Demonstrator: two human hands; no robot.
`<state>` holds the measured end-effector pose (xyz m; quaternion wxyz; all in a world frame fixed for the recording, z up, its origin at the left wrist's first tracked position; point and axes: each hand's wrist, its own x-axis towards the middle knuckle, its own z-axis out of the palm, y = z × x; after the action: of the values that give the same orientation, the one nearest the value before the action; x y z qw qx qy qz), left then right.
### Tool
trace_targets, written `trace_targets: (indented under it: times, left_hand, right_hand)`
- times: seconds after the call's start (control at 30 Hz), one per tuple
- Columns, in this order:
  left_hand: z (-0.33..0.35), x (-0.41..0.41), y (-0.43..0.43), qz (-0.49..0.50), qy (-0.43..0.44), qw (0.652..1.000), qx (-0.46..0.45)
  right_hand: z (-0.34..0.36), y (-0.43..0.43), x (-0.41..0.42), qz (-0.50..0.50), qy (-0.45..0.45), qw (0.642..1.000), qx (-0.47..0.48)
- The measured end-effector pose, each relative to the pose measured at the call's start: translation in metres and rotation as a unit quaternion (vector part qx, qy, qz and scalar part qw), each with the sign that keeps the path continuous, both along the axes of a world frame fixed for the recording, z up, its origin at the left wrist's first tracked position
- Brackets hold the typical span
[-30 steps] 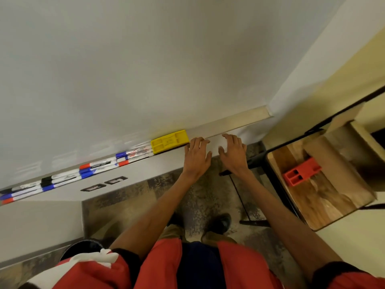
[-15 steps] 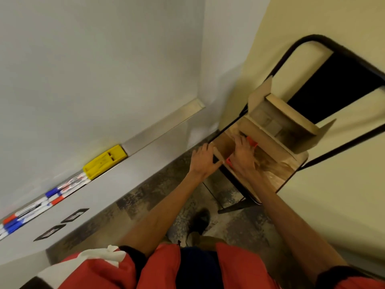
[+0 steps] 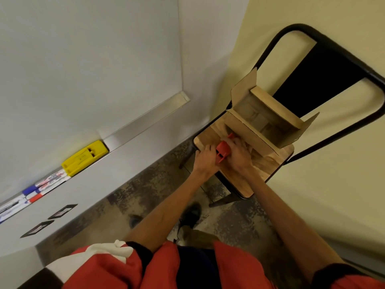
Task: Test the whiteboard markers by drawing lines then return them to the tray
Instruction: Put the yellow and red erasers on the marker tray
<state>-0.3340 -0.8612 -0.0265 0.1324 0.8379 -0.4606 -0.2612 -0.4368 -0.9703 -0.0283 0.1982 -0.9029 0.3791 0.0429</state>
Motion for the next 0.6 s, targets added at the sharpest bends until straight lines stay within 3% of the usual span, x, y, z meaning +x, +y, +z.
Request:
trace_targets:
  times: [0.23, 0.6]
  left_hand:
    - [0.003, 0.027, 0.046, 0.044, 0.003, 0.999, -0.001]
    - [0.008, 0.08, 0.184, 0.191, -0.056, 0.976, -0.086]
  right_hand:
    - [0.004, 0.028, 0.02, 0.047, -0.029, 0.997, 0.048]
    - [0.024, 0.144, 0.104, 0.179, -0.086, 0.98, 0.023]
